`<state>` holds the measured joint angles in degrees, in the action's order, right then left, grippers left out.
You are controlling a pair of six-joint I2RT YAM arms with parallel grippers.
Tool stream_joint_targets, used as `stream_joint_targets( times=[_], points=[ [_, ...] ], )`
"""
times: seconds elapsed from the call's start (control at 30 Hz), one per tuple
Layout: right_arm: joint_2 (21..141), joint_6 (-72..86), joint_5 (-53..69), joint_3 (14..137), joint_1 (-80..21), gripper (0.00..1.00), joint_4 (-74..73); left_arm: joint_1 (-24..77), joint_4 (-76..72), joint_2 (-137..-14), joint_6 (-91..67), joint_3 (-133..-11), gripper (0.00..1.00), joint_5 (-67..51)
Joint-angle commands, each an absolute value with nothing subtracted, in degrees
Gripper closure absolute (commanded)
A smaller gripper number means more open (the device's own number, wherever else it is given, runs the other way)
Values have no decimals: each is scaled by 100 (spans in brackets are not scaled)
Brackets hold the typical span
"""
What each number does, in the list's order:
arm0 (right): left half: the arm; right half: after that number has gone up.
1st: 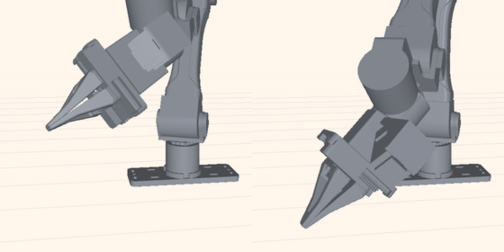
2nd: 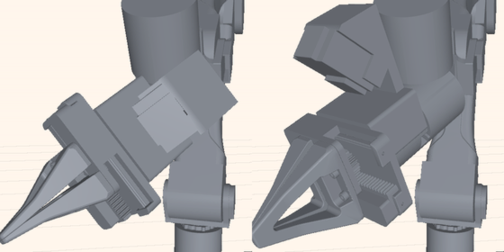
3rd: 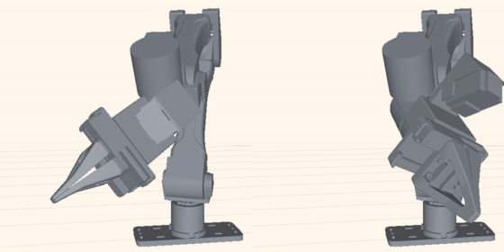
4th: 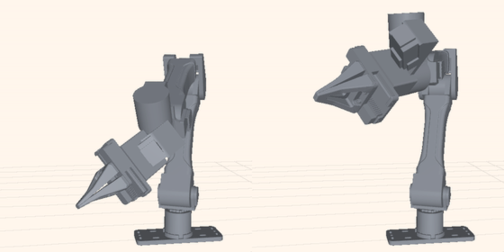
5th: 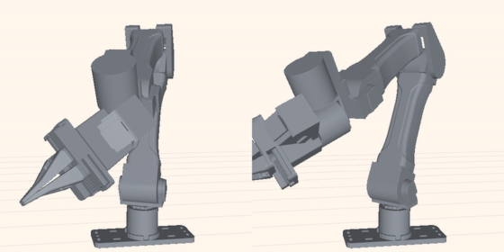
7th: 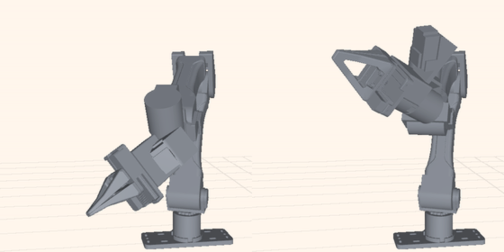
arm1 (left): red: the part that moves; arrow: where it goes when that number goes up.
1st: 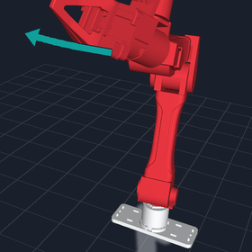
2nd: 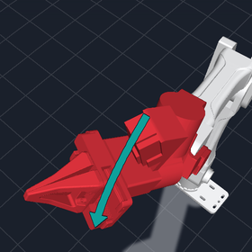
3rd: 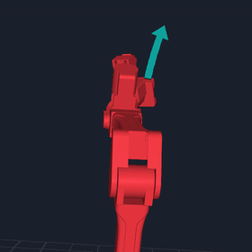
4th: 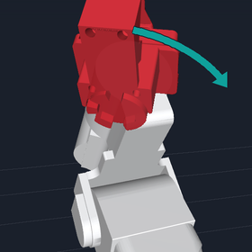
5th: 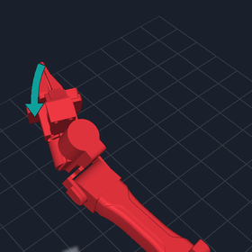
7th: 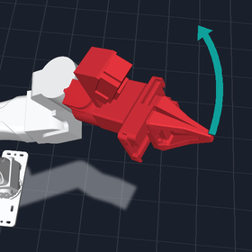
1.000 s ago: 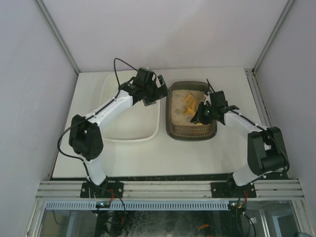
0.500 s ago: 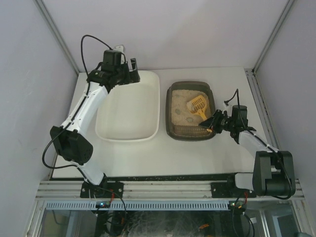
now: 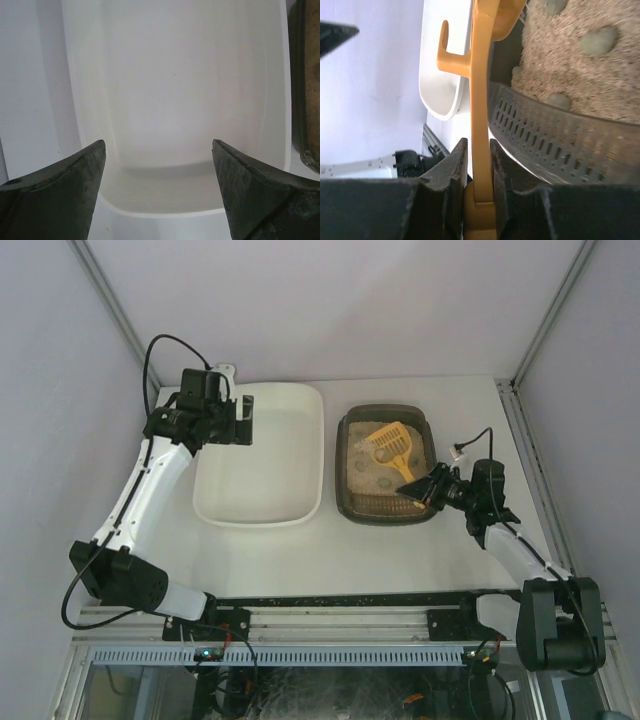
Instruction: Clean the litter box
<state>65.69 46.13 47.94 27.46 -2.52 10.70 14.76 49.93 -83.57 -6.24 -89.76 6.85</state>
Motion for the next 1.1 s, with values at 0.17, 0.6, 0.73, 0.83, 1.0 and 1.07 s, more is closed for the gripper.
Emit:
stream_joint_targets(
  times=[0.17,0.6,0.73,0.83,1.0,1.07],
  points=[
    [6253,4978,4537,2308,118,100,1584,1337,5205,-7849,-396,-8794,10,561],
    [6276,5532,4364,2013,-48,100,2285,1327,5311,-7770,92,-8600,10,-468],
    [6314,5164,3930,2391,-539,100,1571,1329,5326,-7797,116,-8583,9,-517],
    [6273,5477,3840,2290,-396,100,1737,1333,5337,-7823,115,-8601,9,-497],
    [6523,5374,3865,2449,-589,100,1653,1329,5342,-7818,138,-8578,9,-521],
    [6425,5648,3853,2142,-266,100,2042,1328,5346,-7799,151,-8551,9,-514]
  ],
)
